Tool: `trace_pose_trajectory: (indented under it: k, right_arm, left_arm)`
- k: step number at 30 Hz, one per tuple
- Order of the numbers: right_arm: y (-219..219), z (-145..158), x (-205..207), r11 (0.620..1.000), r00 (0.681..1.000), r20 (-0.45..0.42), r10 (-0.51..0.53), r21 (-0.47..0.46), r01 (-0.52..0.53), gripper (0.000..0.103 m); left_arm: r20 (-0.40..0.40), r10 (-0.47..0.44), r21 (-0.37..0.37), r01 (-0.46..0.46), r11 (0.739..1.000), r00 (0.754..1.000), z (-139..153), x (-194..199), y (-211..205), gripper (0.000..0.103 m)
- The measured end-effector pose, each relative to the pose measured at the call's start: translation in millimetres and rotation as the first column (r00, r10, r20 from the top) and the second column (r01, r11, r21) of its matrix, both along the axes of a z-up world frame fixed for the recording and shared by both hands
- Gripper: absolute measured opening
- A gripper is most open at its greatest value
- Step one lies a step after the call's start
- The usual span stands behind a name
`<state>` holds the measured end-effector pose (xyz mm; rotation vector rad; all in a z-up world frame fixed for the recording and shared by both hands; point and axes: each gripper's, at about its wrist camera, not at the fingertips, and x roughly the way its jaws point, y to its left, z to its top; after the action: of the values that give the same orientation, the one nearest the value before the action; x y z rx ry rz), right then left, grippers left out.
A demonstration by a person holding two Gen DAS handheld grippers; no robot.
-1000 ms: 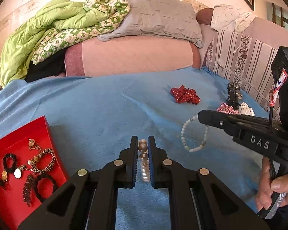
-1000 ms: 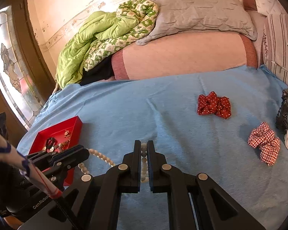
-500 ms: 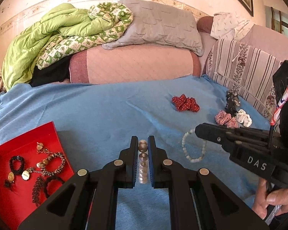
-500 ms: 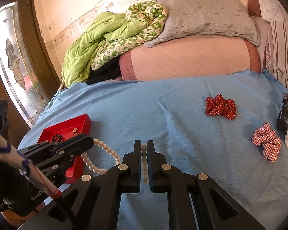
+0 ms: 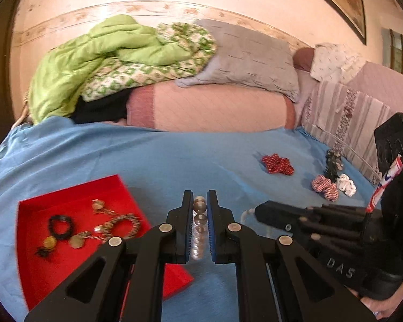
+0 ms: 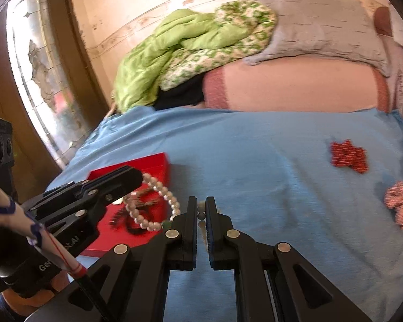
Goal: Organize jewelry
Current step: 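Carry both pearl bracelets into the red tray and open both grippers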
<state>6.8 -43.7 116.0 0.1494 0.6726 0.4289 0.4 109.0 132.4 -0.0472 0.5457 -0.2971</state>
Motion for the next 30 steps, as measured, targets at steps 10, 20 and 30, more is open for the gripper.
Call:
trace_pose_trajectory:
  k: [10, 20, 30]
  right_arm:
    - [100.7, -12.2, 0.7, 0.986, 0.985, -0.062, 0.163, 0.029, -0.161, 0.007]
    - [131.9, -62.7, 21.7, 0.987, 0.966, -0.204, 0.155, -0.006, -0.16, 0.007]
    - [100.7, -39.6, 13.2, 0.992, 0.984, -0.139, 0.112, -0.039, -0.118, 0.021]
  left_arm:
    - [-0.126, 0.224, 0.01, -0.224, 0.974, 0.966, -31.1, -10.7, 104.5, 0.009]
    - [-0.236, 0.322, 0.06, -0.317, 0.946, 0.917, -62.2, -8.3, 132.8, 0.009]
    - [-0.134, 0.417, 0.078, -0.41, 0.909, 0.899, -45.5, -20.8, 122.6, 0.052]
